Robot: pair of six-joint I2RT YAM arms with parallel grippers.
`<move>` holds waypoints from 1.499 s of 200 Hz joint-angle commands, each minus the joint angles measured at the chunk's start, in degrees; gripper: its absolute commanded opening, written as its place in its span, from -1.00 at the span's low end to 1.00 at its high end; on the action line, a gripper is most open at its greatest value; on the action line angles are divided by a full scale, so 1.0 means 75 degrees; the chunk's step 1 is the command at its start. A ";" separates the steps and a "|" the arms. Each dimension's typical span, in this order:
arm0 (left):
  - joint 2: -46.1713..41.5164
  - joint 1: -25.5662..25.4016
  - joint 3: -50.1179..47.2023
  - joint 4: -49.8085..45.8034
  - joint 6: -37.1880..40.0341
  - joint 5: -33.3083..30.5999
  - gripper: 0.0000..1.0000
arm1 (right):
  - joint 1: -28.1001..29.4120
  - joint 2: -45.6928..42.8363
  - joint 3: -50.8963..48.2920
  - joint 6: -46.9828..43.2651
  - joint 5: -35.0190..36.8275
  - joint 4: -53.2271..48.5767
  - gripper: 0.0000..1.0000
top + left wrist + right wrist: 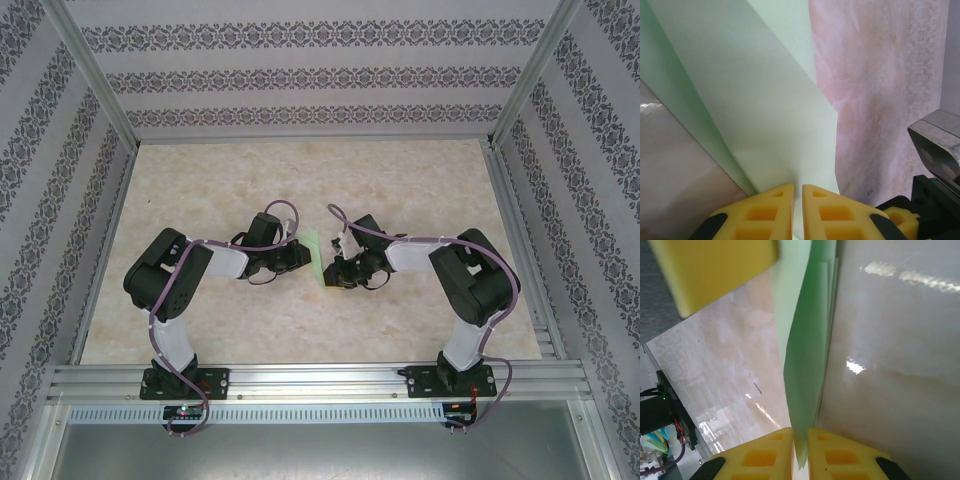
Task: Fold a paper plane with a square sheet of paper (pick it up from the middle)
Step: Fold the wing for the fifth time at the center of the table.
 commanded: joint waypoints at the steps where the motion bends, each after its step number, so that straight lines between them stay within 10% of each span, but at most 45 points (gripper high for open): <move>1: 0.0245 -0.0098 -0.0084 -0.0606 -0.0041 -0.0411 -0.72 | 0.0091 -0.0246 -0.0096 -0.0169 0.0180 -0.0200 -0.70; 126: 0.0261 -0.0099 -0.0120 -0.0591 -0.0077 -0.0433 -0.73 | 0.0317 0.0425 0.0054 -0.0415 0.0320 -0.0374 -0.90; 216: 0.0258 -0.0098 -0.0126 -0.0613 -0.0093 -0.0488 -0.73 | 0.0165 -0.1093 0.0114 -0.0385 0.1153 -0.0333 -0.64; 300: 0.0245 -0.0093 -0.0168 -0.0605 -0.0111 -0.0503 -0.74 | 0.0507 -0.0034 0.0559 -0.0061 0.0431 0.0507 -0.67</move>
